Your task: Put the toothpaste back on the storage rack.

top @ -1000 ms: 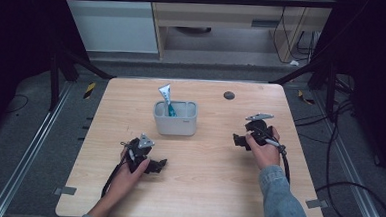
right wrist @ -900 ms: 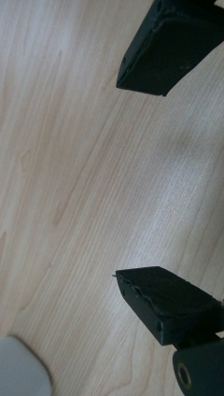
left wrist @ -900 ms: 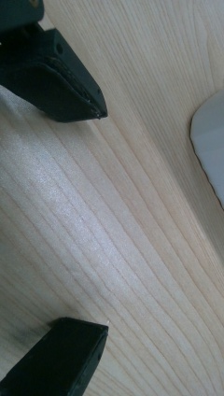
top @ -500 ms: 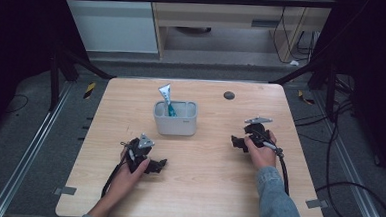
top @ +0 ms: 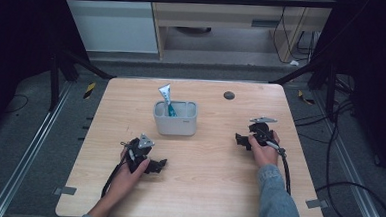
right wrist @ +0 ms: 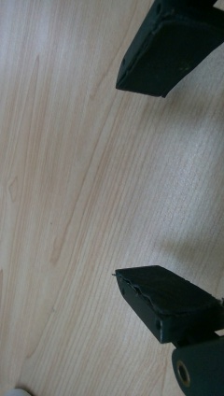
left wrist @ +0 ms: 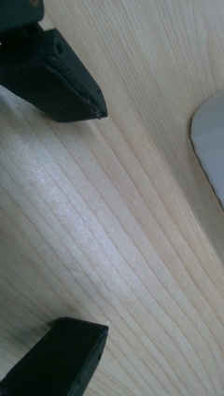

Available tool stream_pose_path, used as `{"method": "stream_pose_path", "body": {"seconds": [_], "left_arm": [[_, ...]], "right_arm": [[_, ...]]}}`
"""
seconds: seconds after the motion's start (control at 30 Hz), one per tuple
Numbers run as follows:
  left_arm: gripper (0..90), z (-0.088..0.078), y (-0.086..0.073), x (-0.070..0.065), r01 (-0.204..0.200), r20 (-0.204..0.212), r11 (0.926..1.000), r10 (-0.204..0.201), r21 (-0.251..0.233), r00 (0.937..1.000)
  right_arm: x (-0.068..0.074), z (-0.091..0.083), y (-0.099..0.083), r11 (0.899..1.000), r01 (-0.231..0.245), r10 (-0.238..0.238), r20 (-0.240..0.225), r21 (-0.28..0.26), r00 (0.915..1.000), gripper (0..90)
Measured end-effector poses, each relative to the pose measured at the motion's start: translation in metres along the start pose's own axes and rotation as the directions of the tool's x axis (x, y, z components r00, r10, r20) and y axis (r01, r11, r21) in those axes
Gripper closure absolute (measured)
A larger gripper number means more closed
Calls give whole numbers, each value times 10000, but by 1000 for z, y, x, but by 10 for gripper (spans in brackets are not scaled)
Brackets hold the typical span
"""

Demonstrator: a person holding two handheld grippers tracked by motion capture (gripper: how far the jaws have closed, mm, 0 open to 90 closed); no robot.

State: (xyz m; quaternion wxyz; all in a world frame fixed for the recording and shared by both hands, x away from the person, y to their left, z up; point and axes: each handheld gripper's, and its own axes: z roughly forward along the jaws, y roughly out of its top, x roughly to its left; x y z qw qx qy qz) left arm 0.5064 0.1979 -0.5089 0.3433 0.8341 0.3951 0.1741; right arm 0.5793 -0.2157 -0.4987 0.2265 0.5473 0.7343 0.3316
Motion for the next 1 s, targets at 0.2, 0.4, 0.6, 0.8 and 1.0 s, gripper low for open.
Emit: {"method": "stream_pose_path", "body": {"seconds": [0.2, 0.4, 0.6, 0.8, 1.0], "left_arm": [[0, 0, 0, 0, 13, 0, 10000, -13, -12, 10000], [0, 0, 0, 0, 3, -2, 10000, -3, -3, 10000], [0, 0, 0, 0, 4, -2, 10000, -4, -3, 10000], [0, 0, 0, 0, 4, -3, 10000, -4, -3, 10000], [0, 0, 0, 0, 11, 5, 10000, -11, -9, 10000]], "right_arm": [[-3, 4, -3, 9999, -80, 80, -19, 88, 10000, 87], [-3, 8, -5, 9999, -139, 140, -45, 56, 9999, 72], [0, 11, -6, 9999, 142, -142, 158, -28, 9998, 57], [1, 11, -7, 9998, -49, 41, 439, 185, 9990, 3], [1, 11, -7, 9998, -86, 76, 517, 186, 9986, 3]]}}
